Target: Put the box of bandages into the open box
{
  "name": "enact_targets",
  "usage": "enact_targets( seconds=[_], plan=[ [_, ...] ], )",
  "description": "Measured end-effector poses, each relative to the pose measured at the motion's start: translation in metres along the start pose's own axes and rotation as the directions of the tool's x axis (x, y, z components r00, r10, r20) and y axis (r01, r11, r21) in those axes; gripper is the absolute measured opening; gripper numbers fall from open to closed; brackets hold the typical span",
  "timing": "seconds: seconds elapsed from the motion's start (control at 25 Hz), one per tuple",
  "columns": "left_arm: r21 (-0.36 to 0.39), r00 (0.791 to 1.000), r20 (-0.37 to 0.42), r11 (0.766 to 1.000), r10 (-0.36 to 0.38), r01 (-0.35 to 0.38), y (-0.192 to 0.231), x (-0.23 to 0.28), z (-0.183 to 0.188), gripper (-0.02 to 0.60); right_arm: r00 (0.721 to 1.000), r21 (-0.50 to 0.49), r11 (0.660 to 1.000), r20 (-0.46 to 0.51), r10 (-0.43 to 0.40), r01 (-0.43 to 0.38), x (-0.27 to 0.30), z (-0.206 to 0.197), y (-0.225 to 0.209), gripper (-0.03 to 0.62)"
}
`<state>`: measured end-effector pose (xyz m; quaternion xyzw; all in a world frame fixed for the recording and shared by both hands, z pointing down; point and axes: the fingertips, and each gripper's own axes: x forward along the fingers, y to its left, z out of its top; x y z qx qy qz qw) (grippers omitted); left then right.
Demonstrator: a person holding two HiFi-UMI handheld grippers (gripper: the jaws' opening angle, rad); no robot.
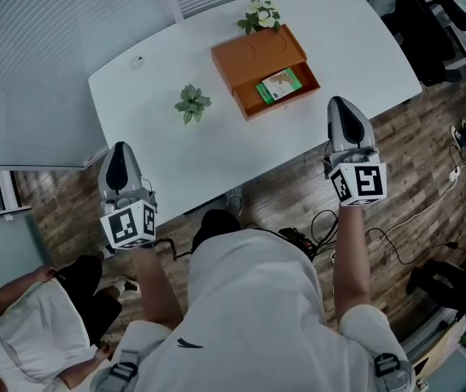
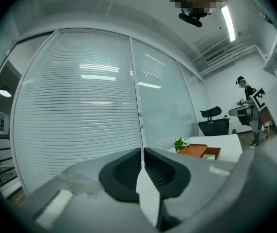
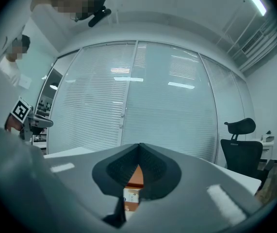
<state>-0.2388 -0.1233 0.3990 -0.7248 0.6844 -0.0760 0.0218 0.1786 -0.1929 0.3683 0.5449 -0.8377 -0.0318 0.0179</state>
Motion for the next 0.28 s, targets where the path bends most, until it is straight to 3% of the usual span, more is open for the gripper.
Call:
enact_targets(
  seconds=[0.28],
  plan=[
    [0.003,1.0,-0.001,1.0,-0.001,0.001,-0.0042,0.0028,0.0005,0.025,1.0,-0.008,1.0,-0.004,0.006,-0.006,-0.0008,-0.0016,-0.0023,0.0]
  ],
)
